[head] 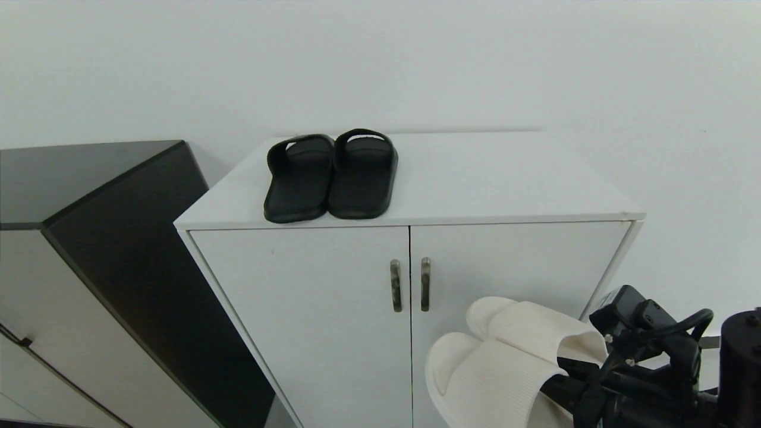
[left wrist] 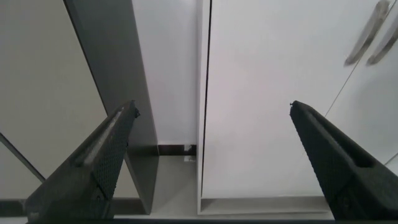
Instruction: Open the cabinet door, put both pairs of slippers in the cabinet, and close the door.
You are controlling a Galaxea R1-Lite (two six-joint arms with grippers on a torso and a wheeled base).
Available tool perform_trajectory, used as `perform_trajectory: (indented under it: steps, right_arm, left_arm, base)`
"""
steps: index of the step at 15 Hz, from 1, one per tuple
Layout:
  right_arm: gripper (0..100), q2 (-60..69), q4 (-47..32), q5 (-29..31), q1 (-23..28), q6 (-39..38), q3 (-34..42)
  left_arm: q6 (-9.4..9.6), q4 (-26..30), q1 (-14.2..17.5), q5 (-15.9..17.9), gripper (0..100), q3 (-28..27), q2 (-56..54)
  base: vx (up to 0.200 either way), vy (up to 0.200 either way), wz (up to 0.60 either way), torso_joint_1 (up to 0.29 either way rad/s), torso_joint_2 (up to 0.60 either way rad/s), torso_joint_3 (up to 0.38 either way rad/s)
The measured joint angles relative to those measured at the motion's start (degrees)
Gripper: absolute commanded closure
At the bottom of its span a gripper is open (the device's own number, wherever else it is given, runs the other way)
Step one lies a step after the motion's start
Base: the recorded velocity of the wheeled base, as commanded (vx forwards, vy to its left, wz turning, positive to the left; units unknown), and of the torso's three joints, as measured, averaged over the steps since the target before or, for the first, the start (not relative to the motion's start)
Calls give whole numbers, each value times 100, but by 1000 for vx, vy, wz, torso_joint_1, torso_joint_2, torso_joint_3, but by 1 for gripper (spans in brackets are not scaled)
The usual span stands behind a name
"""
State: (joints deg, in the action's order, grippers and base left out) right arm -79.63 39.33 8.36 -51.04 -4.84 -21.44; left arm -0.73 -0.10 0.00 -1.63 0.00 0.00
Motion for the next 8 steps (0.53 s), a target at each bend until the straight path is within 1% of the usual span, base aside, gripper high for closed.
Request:
perform_trajectory:
  steps: [2,4,6,7,8]
  right_arm:
    - [100,5,0,4,0,63,33]
    - [100,5,2,-5,-4,235,76]
    - [100,2,2,-100,-4,246,100]
    - [100,5,2,-133,-4,249,113]
    - [100,5,2,-139,-4,246,124]
  left_arm:
    - [20,2,0,11,0,0,0]
    - [73,7,0,88,0,0,0]
    - [157,12,0,123,0,0,0]
    - [289,15,0,163,0,0,0]
    - [382,17,0,232,0,-2,0]
  base:
    - [0,0,0,-154,481,322]
    - [0,0,0,-134,471,332]
    - [0,0,0,-122,459,337]
    - [0,0,0,-100,461,349]
    - [0,0,0,-100,447,349]
